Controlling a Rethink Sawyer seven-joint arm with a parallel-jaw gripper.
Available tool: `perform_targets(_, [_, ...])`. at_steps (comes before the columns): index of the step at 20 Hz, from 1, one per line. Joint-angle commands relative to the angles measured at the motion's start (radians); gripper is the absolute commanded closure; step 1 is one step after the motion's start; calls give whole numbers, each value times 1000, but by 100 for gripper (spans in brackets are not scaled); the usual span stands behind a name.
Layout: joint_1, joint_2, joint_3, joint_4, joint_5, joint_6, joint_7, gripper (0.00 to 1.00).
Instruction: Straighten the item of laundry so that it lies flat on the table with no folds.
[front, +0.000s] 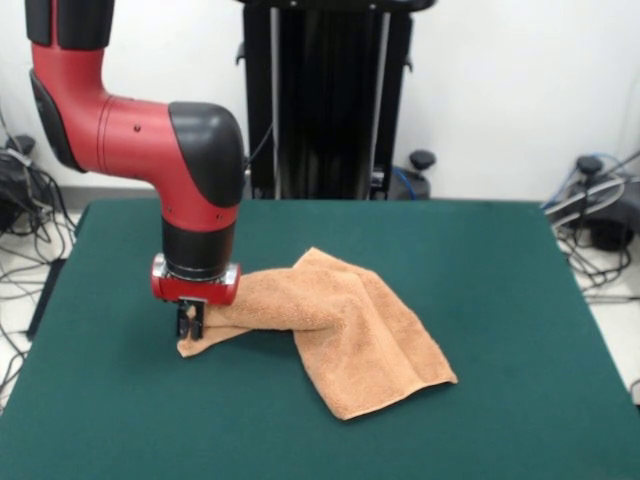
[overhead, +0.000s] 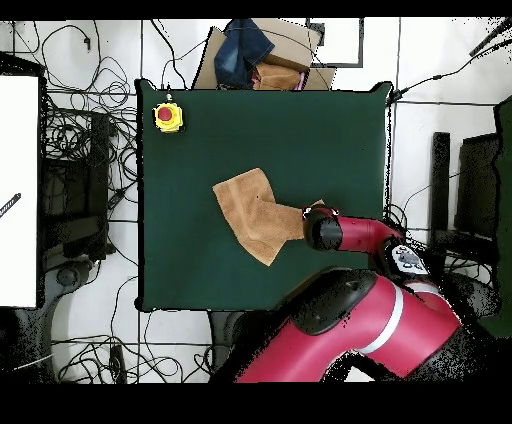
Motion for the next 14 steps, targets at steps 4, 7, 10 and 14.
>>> perform_targets(4, [8, 52, 60, -60, -61, -151, 80, 100])
perform_targets(7, [6, 54, 56, -63, -54, -179, 98, 100])
perform_targets(10, [-4, 56, 74, -74, -58, -170, 76, 100])
perform_targets(14, [-21, 58, 107, -94, -66, -128, 28, 100])
